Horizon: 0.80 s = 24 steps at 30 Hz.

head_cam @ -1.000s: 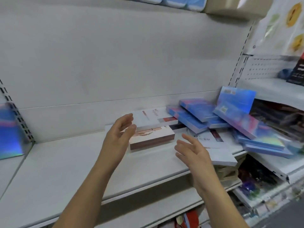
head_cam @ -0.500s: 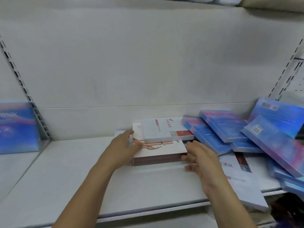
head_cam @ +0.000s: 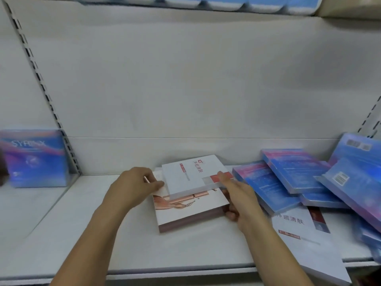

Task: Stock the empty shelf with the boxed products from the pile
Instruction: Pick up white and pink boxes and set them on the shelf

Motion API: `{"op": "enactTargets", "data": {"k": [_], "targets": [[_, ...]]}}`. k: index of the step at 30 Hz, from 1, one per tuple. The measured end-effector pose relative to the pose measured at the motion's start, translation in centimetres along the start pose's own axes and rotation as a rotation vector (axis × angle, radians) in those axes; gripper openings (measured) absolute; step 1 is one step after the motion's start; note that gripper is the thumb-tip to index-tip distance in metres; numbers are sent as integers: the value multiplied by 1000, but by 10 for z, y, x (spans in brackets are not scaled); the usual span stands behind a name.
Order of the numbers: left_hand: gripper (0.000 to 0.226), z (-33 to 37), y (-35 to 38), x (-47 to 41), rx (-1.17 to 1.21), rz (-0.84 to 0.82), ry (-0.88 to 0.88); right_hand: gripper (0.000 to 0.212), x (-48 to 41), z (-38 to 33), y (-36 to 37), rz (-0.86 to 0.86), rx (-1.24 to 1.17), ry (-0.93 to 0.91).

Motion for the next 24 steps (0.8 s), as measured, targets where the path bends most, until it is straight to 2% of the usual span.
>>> {"op": "enactTargets", "data": {"k": [1, 3, 5, 7, 9, 11, 13, 15, 18, 20, 22, 24], "targets": [[18, -1, -3, -6, -7, -4, 14, 26, 0, -2, 5, -8, -8, -24], [36, 4, -3, -16, -98, -60, 91, 22, -1, -6, 11, -5, 14, -74], [52, 10, 6, -19, -160, -209, 150, 19, -5, -12, 7, 59, 42, -150], [54, 14, 14, -23, -152, -324, 172, 19, -10, -21, 0, 123, 14, -238], [55, 18, 16, -27, -30, -311, 208, 19, -12, -30, -6, 138, -42, -279], [60, 27, 7, -30, 274, -240, 205, 20, -13, -37, -7, 109, -72, -289], [46, 40, 0, -31, 538, -226, 207, 18, -10, -44, -2, 47, -90, -305], [32, 54, -2, -29, 591, -277, 249, 18, -6, -48, 6, -7, -79, -322], [35, 61, 7, -22, 555, -424, 284, 14, 0, -47, 18, -52, -66, -336], [33, 56, 6, -24, 630, -401, 267, 14, 6, -48, 22, -74, -42, -353], [31, 44, -1, -27, 691, -326, 259, 24, 7, -47, 19, -59, 55, -375], [34, 26, -8, -35, 763, -245, 213, 42, 3, -47, 5, 42, 330, -411]]}}
Point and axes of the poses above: each hand's wrist, its own x-axis away from the middle knuckle, its own y-axis out of the palm, z = x × y, the point moved 7 cm from there along -x, towards the middle knuckle, and after that the axes turned 4 degrees about z, right-handed, at the moved point
